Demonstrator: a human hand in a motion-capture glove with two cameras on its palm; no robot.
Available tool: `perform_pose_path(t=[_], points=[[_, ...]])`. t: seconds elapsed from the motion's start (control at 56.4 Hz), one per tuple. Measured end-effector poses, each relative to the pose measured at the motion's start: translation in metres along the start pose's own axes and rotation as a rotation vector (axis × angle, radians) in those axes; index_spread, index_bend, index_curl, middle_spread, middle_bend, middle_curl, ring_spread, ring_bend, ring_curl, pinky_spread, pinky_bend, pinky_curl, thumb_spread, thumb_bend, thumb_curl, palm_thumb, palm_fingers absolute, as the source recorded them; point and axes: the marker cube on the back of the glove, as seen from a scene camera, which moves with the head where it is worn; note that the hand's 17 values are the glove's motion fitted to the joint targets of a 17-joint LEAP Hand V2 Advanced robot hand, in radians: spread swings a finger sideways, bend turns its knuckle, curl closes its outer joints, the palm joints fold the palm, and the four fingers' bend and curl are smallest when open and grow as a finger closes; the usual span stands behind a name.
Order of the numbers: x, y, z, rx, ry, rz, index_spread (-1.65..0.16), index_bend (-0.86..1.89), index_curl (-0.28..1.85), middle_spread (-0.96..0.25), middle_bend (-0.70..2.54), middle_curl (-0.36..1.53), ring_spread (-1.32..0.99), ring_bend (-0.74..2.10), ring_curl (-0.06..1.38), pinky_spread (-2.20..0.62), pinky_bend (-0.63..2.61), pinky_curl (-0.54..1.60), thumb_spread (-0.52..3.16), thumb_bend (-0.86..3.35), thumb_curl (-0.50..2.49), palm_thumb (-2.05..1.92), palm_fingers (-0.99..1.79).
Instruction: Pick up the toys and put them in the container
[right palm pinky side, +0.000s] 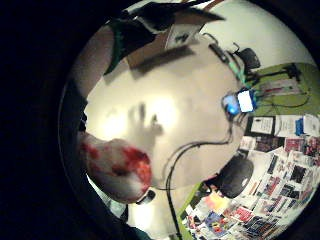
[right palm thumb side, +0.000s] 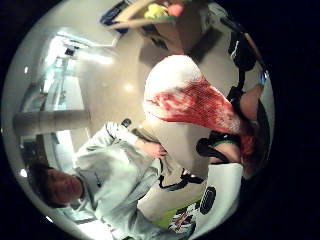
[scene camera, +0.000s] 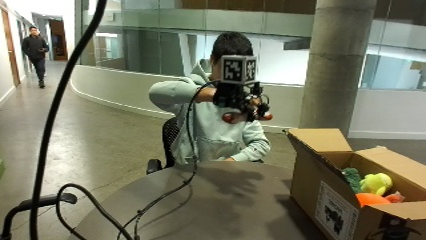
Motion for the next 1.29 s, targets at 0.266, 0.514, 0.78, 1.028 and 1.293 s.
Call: perform_pose_path(t=[0.266,0.514,0.78,1.028,1.293], points=[[-0.039,-0.08,-0.091,0.145,0.064,0.068,-0.2,1.23,0.69,-0.31,0.93,0.55,-0.18,0.18,0.06,0.03,0.49,0.33,0.96,0.05,0.72,0.79,0.15],[-0.054,-0.155,-0.121,0.217,0.064,0.134,-0.21,1.23,0.7,-0.33,0.92,0.58,-0.2,0.19,0.1,0.03,0.5,0.34,0.94,0.0,0.76,0.76,0.14],[-0.055,-0.202,-0.103,0.168,0.109,0.171,-0.24,1.13,0.67,-0.31,0.79,0.57,-0.19,0.21,0.14,0.03,0.56,0.36,1.07,-0.01,0.74,0.72,0.05],[-0.029,-0.185,-0.096,0.185,0.057,0.169,-0.26,0.31,0.42,-0.08,0.13,0.37,-0.07,0.22,0.2,0.04,0.8,0.42,1.16,-0.05,0.51,0.32,-0.25],[-0.009,-0.118,-0.114,0.194,0.165,0.209,-0.29,0.3,0.43,-0.03,0.09,0.27,-0.05,0.17,0.2,0.05,0.72,0.38,1.19,-0.02,0.42,0.3,-0.14]])
